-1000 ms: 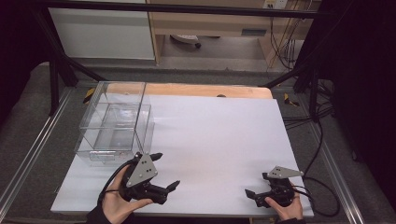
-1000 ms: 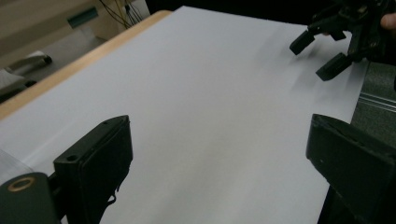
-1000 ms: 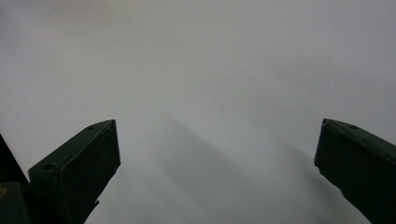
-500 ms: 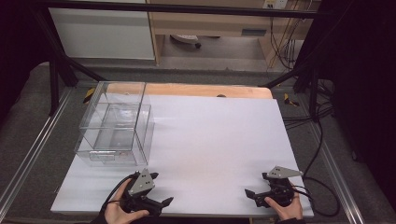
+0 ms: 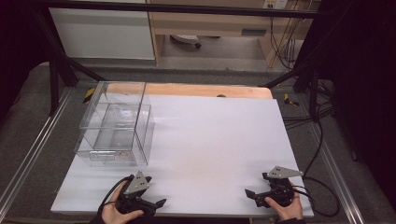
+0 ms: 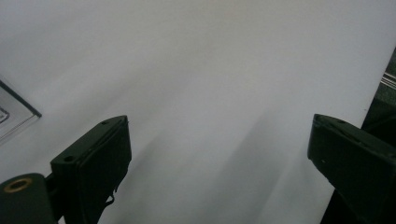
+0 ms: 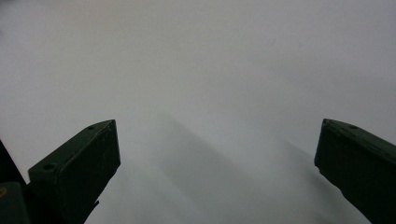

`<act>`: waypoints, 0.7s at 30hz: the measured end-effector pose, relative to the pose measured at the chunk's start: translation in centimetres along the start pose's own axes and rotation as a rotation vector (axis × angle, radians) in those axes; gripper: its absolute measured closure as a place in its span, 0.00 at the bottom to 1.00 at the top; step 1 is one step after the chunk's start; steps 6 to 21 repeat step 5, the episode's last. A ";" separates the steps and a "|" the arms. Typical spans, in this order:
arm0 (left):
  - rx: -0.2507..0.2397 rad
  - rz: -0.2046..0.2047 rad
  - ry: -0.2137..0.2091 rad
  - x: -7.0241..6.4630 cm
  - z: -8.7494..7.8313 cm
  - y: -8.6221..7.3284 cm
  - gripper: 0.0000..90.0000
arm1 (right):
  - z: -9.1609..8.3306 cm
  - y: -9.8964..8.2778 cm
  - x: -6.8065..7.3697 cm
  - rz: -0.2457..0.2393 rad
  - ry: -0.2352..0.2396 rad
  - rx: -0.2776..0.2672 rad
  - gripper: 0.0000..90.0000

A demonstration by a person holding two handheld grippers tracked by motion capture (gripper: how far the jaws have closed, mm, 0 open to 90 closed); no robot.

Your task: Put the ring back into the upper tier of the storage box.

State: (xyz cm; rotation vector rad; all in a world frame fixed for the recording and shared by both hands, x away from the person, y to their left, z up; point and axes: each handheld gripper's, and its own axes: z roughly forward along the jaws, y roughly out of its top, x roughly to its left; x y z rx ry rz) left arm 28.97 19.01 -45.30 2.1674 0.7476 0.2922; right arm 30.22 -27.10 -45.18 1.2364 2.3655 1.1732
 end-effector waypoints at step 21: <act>0.000 0.002 -0.004 0.0 0.1 0.0 0.07 | 0.0 0.0 0.0 0.001 -0.001 0.001 0.01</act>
